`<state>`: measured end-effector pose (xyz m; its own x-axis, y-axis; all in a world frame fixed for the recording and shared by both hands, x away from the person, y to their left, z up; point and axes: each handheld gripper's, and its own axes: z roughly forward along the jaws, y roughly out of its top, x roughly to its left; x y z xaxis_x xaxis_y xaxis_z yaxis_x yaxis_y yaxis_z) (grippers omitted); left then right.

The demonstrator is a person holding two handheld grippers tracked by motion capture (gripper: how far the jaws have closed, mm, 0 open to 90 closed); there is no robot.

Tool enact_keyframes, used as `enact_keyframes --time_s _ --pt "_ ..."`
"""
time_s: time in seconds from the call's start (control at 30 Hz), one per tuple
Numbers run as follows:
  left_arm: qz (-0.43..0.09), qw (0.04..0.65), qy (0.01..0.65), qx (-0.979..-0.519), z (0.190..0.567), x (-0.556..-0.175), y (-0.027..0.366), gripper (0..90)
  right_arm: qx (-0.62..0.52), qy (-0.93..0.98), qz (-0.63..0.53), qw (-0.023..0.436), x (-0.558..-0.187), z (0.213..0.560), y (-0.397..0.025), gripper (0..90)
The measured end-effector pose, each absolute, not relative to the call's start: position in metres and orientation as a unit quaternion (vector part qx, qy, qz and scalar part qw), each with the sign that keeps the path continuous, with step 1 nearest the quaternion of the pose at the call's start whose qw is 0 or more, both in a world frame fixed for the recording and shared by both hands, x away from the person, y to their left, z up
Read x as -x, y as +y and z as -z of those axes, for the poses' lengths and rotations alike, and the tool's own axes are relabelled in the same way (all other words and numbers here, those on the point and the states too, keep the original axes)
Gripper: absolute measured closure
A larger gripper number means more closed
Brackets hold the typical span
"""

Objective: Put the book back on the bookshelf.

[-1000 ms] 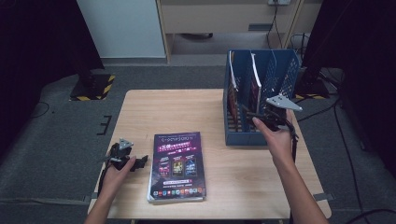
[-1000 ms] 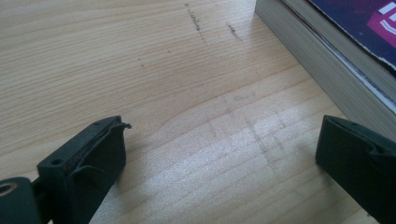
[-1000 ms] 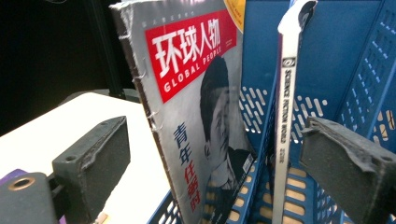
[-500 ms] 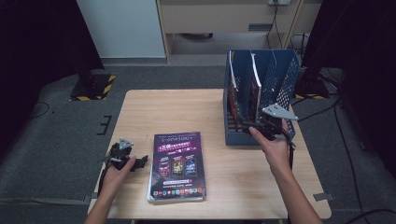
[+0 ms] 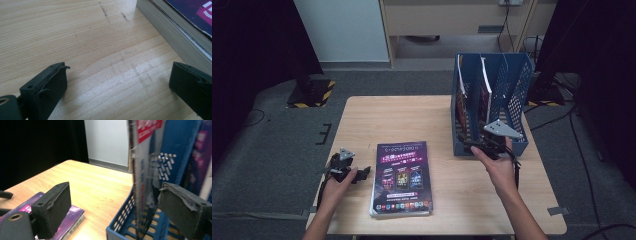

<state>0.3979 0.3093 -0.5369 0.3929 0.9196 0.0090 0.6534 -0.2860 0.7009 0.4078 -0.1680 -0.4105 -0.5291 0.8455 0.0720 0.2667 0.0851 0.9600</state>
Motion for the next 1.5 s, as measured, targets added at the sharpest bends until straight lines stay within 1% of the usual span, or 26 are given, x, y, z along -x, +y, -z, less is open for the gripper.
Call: enact_keyframes --time_s 0.4,0.77,1.03,1.3,1.43,1.5 --pt "-0.212 0.313 0.509 -0.773 0.537 -0.398 0.309 0.9 -0.39 0.709 -0.536 0.241 -0.399 0.428 -0.146 12.7" --pt "-0.212 0.317 0.507 -0.773 0.537 -0.397 0.308 2.3 -0.374 0.73 -0.528 0.22 -0.396 0.444 -0.128 20.1" --pt "-0.217 0.322 0.505 -0.771 0.533 -0.396 0.308 7.3 -0.361 0.747 -0.519 0.203 -0.394 0.457 -0.116 24.2" --pt "-0.226 0.354 0.497 -0.759 0.516 -0.39 0.307 13.1 -0.357 0.76 -0.511 0.185 -0.392 0.47 -0.102 28.8" --pt "-0.22 0.377 0.492 -0.753 0.507 -0.385 0.302 15.9 -0.351 0.77 -0.5 0.182 -0.389 0.476 -0.098 32.8" --pt "-0.217 0.383 0.486 -0.755 0.503 -0.382 0.299 15.8 -0.352 0.772 -0.498 0.178 -0.386 0.479 -0.097 35.2"
